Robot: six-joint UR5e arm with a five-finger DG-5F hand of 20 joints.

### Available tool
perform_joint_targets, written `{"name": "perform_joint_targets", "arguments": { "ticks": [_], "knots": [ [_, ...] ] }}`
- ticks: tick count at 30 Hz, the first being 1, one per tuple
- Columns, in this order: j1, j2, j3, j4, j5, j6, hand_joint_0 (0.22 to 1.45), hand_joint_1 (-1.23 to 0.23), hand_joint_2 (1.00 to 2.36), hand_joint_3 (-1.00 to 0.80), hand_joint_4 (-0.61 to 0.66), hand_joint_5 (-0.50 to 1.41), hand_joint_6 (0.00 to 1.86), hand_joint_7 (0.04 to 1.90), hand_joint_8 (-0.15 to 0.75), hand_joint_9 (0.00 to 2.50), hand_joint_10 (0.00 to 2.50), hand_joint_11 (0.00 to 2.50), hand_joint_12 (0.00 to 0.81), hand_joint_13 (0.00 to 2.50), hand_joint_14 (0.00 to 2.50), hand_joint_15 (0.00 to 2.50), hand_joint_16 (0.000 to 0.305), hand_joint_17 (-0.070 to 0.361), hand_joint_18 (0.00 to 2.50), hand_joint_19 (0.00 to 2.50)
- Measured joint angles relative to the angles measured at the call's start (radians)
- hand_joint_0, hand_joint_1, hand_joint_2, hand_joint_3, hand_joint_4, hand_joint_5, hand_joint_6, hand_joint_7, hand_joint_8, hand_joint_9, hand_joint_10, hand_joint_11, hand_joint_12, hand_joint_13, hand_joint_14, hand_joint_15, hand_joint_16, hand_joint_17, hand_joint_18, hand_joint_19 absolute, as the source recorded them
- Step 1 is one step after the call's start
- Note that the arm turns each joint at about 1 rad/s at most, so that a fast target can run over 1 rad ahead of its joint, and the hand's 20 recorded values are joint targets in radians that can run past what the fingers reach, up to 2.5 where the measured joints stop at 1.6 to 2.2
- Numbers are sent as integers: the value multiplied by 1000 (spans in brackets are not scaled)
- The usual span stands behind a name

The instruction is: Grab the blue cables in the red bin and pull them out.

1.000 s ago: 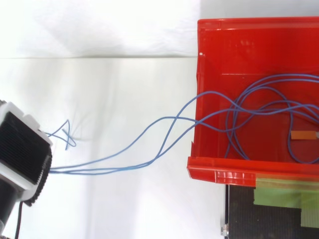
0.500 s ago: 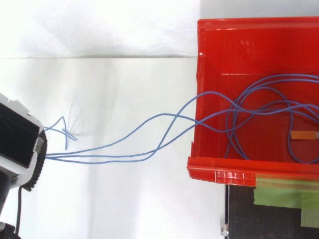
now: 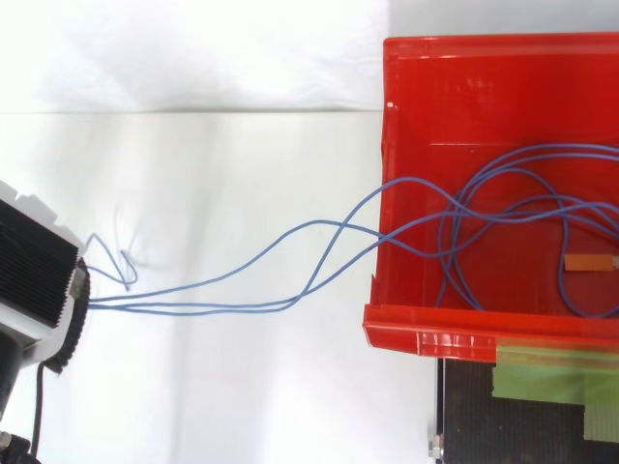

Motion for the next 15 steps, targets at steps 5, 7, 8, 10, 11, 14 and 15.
{"name": "perform_joint_targets", "arguments": {
  "ticks": [5, 7, 8, 10, 11, 14, 15],
  "knots": [
    [0, 0, 0, -1, 0, -2, 839, -890, 1000, -1000, -78, 760, 767, 708, 125, 1482, 3, 2073, 263, 1511, 471, 1795, 48, 107, 1034, 1072],
    [0, 0, 0, -1, 0, -2, 843, -887, 1000, -1000, -74, 743, 779, 702, 131, 1474, 2, 2091, 263, 1510, 469, 1810, 48, 107, 1035, 1073],
    [0, 0, 0, -1, 0, -2, 843, -884, 1000, -1000, -79, 722, 776, 697, 139, 1472, 2, 2085, 263, 1511, 474, 1799, 48, 107, 1035, 1074],
    [0, 0, 0, -1, 0, -2, 819, -873, 1000, -1000, -73, 708, 754, 689, 131, 1462, 2, 2078, 266, 1511, 485, 1799, 49, 109, 1040, 1068],
    [0, 0, 0, -1, 0, -2, 814, -871, 1000, -1000, -71, 704, 751, 686, 131, 1452, 1, 2064, 274, 1511, 491, 1791, 49, 110, 1040, 1066],
    [0, 0, 0, 0, 0, -2, 798, -872, 1000, -1000, -71, 693, 745, 679, 133, 1445, 1, 2079, 274, 1507, 516, 1775, 50, 111, 1044, 1063],
    [0, 0, 0, 0, 0, -2, 792, -881, 1000, -1000, -71, 677, 744, 667, 142, 1440, 3, 2063, 277, 1508, 523, 1762, 50, 113, 1048, 1052]
  ]
}}
